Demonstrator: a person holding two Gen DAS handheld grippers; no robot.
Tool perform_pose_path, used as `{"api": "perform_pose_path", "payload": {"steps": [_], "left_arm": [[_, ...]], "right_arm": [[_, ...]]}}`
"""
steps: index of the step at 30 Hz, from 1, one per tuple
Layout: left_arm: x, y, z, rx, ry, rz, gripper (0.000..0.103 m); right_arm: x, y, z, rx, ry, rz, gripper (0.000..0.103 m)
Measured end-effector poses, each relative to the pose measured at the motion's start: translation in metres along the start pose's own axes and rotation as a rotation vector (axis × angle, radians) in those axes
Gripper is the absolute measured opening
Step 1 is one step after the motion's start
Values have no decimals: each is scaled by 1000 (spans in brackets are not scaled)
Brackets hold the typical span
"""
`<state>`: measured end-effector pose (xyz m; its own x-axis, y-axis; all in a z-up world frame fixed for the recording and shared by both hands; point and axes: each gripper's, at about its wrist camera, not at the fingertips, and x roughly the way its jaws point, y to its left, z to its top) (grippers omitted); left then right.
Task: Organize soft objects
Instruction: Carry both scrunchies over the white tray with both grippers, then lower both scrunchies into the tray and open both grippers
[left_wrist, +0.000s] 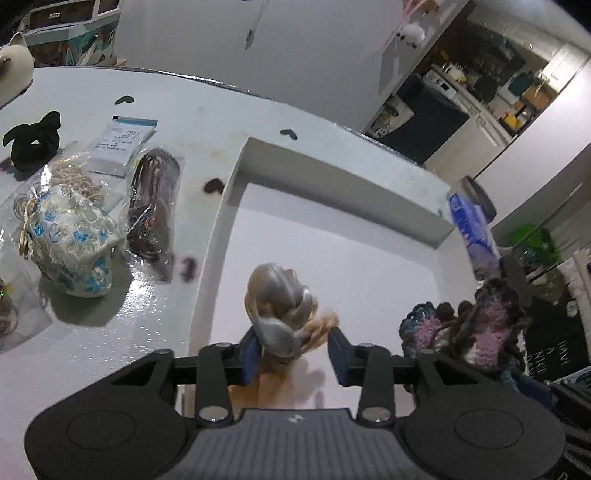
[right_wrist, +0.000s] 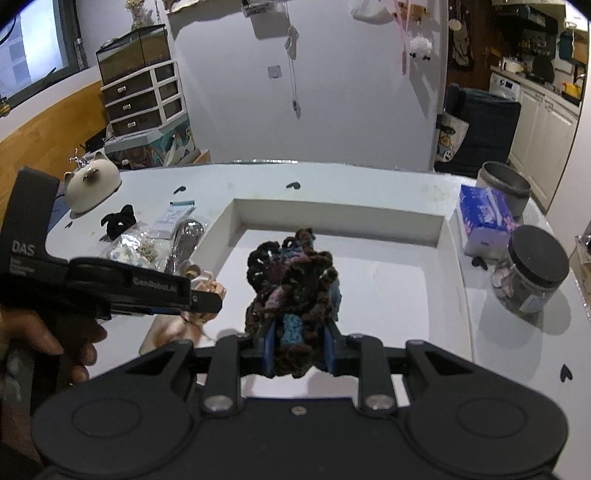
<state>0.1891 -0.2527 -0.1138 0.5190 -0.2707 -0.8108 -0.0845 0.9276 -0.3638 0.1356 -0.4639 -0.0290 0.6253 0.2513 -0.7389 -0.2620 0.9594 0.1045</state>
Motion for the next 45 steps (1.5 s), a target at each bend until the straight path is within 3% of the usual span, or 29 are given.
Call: {"api": "perform_pose_path", "payload": {"steps": [1,12,16,17,19,21,31,32,34,38,41,45], "left_arm": [[0,1,0,5,2,3,49],[7,-12,1,203,40,60,48],[31,-22,-4,352,68,135,47],[37,-23,-6,383,80,148,45],[44,-25,-8,415,105,151,30],[44,-26,-10,431,108,156,29],[12,-9,-28,324,111,159,32],[9,-8,-29,317,105,151,32],[3,-7,-30,307,91,139,36],[-8,-9,-31,300,69,113,37],[-14,-12,-33,303,54,101,37],[-24,-15,-35,301,35,87,37]], "right_arm": [[3,0,0,2,7,3,28],[44,-1,0,64,103,91,29],[52,1,-4,69,139,97,29],[53,1,-5,69,144,95,29],[54,0,-7,71,153,90,29],[54,-1,-8,74,157,87,29],[60,-7,-10,118,166,110,30],[61,-7,-10,124,169,123,32],[64,-7,-11,135,178,142,46],[65,-3,-12,123,187,117,58],[60,-4,-13,126,171,110,56],[57,-10,-14,154,164,98,45]]}}
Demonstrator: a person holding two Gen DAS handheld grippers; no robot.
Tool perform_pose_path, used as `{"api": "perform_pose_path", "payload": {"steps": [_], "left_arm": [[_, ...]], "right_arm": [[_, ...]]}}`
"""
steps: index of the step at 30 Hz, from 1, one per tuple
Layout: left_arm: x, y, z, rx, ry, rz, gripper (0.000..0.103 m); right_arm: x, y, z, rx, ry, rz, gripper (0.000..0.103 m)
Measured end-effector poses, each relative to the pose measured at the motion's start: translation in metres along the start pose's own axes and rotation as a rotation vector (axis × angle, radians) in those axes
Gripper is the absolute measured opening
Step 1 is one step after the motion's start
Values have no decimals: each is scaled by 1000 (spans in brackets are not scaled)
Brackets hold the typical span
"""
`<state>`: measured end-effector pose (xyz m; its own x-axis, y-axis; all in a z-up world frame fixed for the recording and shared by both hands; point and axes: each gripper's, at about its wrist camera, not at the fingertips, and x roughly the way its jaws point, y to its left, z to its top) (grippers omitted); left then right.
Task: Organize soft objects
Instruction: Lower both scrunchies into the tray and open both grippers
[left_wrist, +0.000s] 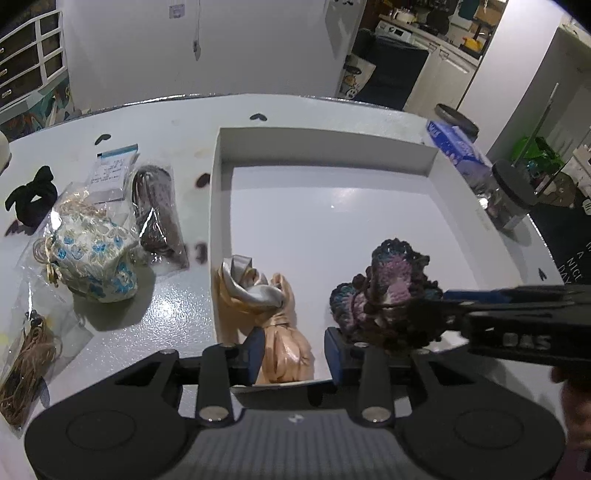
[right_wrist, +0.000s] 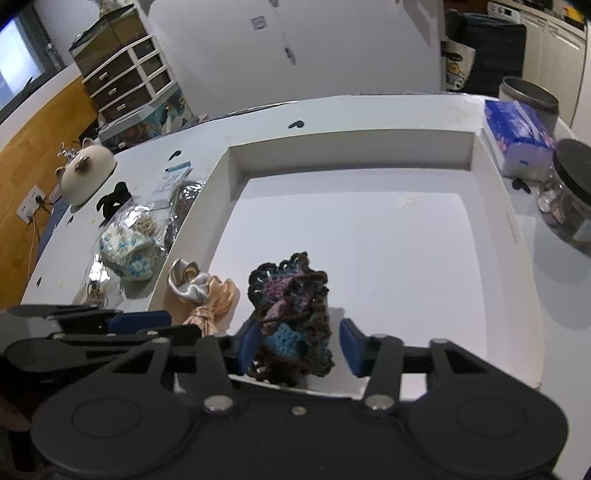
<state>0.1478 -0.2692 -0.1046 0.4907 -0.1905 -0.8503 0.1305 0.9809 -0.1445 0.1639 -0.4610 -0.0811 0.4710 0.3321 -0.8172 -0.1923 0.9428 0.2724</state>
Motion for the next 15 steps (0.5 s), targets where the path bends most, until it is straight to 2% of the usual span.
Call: {"api": "perform_pose_path", "payload": {"steps": [4,8,12,15], "left_arm": [[-8,1,-2,-2,-14,3,37],[-16,3,-2,-9,-29,8,38],[-25,3,-1,-9,-56,18,53],[-33,2,-1,-2,-77,24,61]], "right_arm": [[15,-4,-1,33,53,34,33],[22,7,-4,6,62,36,33],[7,13,-5,-24,15,38,41],[-9,14,-5,-33,-26,30,43]]}}
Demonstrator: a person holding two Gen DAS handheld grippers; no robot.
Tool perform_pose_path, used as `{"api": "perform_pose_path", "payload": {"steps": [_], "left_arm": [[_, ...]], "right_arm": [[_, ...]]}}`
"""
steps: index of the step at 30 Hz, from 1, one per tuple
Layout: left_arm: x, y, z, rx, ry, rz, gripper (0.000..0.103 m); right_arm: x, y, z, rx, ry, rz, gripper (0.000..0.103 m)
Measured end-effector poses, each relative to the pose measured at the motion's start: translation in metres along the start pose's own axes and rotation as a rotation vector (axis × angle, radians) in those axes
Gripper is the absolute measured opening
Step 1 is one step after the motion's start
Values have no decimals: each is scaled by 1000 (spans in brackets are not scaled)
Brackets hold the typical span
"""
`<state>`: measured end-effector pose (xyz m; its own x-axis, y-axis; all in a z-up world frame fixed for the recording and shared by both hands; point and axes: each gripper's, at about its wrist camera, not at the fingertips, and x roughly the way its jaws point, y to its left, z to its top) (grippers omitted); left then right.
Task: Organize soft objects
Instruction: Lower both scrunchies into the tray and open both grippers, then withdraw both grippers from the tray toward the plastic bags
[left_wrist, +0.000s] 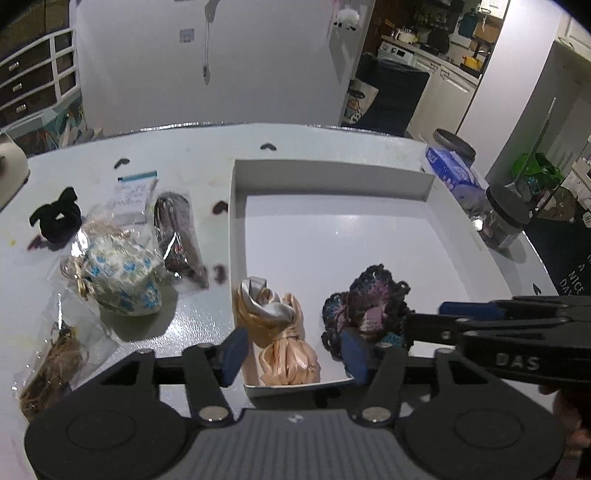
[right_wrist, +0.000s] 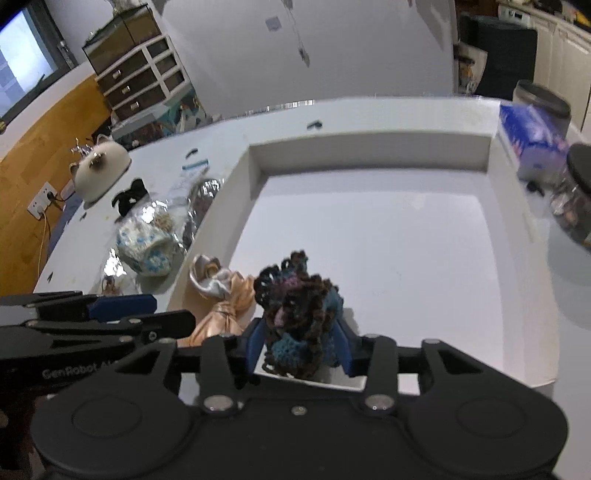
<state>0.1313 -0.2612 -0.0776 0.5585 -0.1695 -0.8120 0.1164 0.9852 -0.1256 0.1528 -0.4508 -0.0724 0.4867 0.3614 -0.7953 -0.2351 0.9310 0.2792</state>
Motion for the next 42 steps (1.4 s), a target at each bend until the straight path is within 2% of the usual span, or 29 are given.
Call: {"api": "perform_pose_path", "payload": {"steps": [7,15,22,25,28,34,42], "left_arm": [[-17,-4,-3,4,-42,9,85],[-31,-1,-11,-7,-71,40,103],[-39,5,-19,-27,-76,53,103],[-44,6,-21,-26,-92,59,103],[-48,8,-23,-26,-110,61,103],[-52,18,-25,-27,-110,46,103],[-58,50,-24,-40,-111,37,103]], "right_arm": [[-39,0,-3,-38,-101,-69,62],[-62,-6,-15,-30,-143,-161,80],[-74,-5,-25,-50,-160,-210,99],[-78,-4,-29,-39,-180,-229,103],[-82,-4,-31,-30,-204,-242,103],[-81,2,-33,-29,-192,-263,103],[-77,20,-33,-10,-187,-289,103]]}}
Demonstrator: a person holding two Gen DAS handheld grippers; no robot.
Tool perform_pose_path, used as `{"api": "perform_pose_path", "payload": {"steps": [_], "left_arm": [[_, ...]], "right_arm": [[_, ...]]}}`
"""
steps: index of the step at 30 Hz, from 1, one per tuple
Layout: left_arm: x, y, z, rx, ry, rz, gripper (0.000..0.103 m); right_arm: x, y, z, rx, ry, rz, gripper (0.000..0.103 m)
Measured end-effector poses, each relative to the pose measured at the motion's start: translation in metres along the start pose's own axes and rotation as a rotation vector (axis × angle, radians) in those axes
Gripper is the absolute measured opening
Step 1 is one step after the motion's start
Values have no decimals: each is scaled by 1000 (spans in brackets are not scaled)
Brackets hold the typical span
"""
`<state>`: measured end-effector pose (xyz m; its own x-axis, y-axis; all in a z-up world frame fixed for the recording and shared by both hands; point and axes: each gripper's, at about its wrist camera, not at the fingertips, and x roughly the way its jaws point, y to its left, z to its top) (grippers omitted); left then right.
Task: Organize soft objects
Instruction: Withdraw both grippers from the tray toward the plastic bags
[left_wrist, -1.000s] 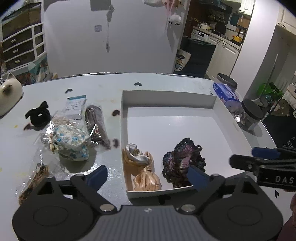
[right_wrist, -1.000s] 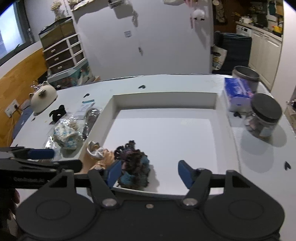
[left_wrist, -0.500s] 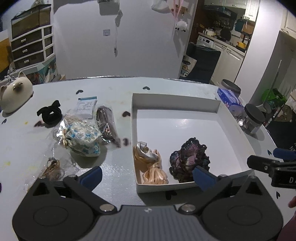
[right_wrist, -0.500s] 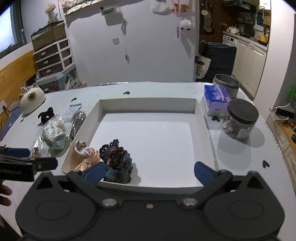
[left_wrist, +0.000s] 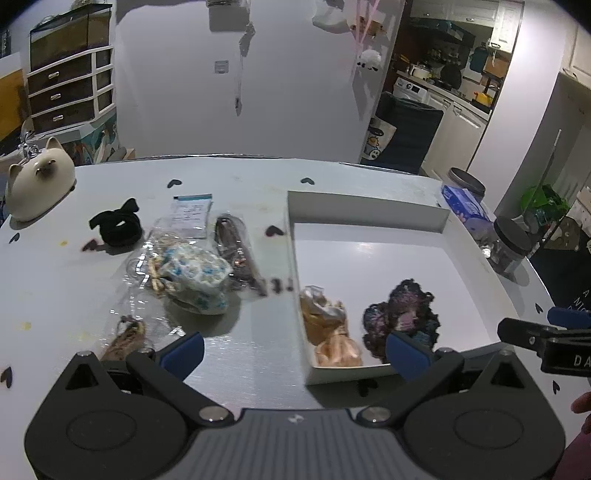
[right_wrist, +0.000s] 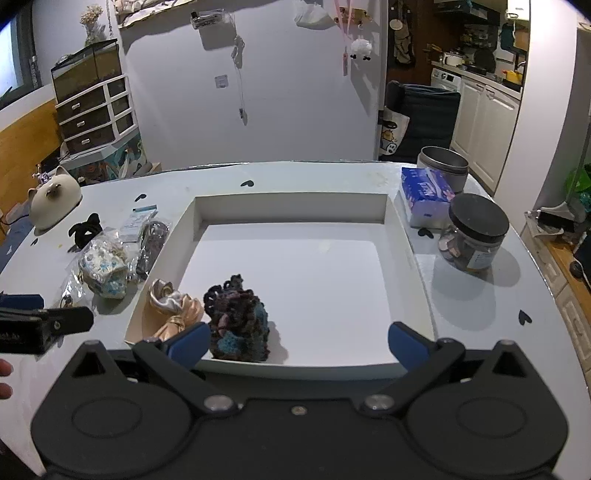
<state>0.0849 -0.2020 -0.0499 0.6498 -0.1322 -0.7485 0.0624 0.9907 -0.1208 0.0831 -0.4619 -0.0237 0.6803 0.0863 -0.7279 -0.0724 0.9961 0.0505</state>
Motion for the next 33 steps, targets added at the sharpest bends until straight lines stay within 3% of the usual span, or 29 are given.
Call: {"api": "perform_pose_path", "payload": {"steps": [8,25,33], "left_arm": [[-10,46,8,9,-9,-2,103],[-14,157,11,37,-4,-22,103],[14,176,-9,208,61,-114,103]], "right_arm": [[3,38,2,21,2,-11,103],[25,163,25,-43,-18,53,103],[44,210,41,-61,1,94,103]]}}
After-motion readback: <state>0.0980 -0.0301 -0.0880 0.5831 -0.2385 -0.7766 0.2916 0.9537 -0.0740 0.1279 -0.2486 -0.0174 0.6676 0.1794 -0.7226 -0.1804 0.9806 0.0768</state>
